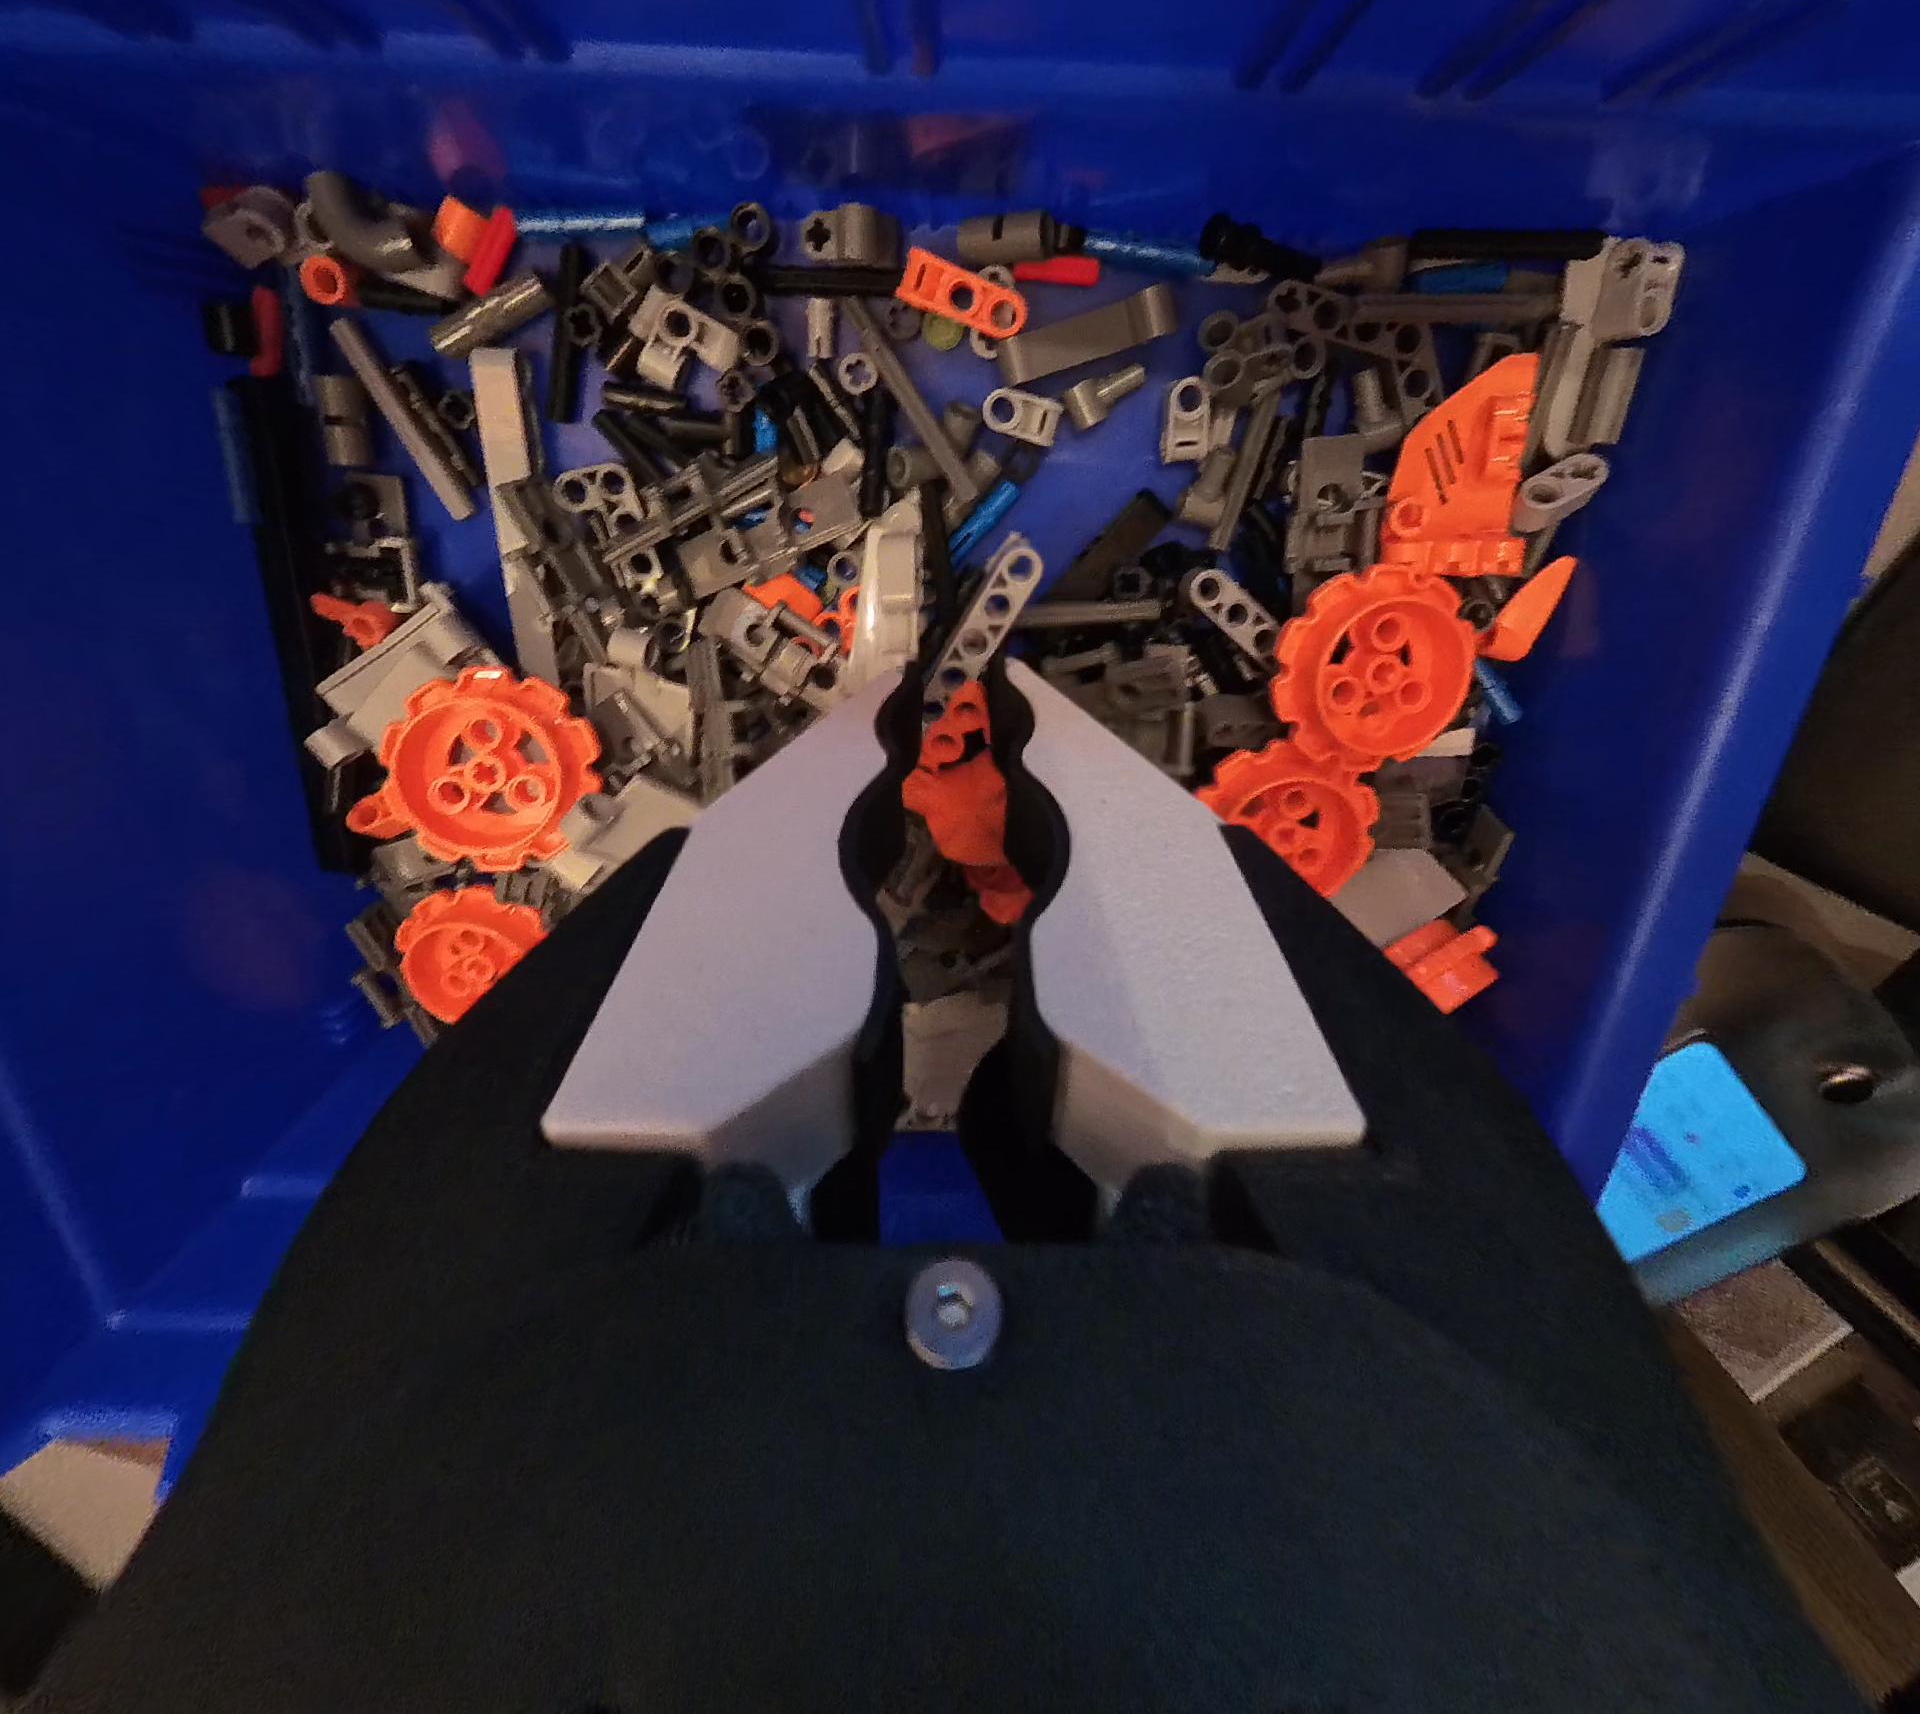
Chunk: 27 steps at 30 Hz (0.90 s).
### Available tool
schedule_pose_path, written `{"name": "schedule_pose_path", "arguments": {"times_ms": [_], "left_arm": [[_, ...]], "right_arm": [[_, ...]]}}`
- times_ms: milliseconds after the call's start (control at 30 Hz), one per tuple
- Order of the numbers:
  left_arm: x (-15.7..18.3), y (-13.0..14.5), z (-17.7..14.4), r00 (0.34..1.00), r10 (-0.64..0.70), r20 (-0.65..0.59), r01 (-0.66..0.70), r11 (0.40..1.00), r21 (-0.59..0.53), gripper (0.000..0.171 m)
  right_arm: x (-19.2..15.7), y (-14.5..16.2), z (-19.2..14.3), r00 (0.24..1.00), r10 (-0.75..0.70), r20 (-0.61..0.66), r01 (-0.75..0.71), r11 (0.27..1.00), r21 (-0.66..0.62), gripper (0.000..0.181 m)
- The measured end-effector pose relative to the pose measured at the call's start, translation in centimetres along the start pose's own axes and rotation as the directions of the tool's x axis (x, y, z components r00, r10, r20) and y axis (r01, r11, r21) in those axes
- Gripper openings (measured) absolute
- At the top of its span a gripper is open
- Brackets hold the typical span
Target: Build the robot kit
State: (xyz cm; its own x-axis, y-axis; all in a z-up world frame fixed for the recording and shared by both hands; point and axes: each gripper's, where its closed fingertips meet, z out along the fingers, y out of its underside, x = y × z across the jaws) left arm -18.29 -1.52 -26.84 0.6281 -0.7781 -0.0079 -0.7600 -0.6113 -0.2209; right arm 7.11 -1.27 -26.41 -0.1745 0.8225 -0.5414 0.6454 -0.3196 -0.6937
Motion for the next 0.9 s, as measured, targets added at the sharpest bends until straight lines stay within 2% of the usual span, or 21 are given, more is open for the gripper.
{"name": "schedule_pose_path", "arguments": {"times_ms": [267, 500, 900], "left_arm": [[-1.2, 2.0, -0.3, 0.998, -0.024, 0.059, 0.029, 0.995, -0.097, 0.010], [-1.3, 2.2, -0.4, 0.997, -0.056, 0.057, 0.062, 0.992, -0.111, 0.016], [-1.9, -0.7, -1.0, 0.995, -0.060, 0.085, 0.059, 0.998, 0.011, 0.030]], "right_arm": [[0.1, 0.1, 0.1, 1.000, 0.002, 0.000, -0.002, 1.000, -0.002, 0.019], [0.1, 0.1, 0.1, 1.000, 0.002, -0.001, -0.002, 1.000, -0.004, 0.019], [0.1, 0.1, 0.1, 1.000, 0.000, -0.002, 0.000, 1.000, -0.003, 0.019]]}}
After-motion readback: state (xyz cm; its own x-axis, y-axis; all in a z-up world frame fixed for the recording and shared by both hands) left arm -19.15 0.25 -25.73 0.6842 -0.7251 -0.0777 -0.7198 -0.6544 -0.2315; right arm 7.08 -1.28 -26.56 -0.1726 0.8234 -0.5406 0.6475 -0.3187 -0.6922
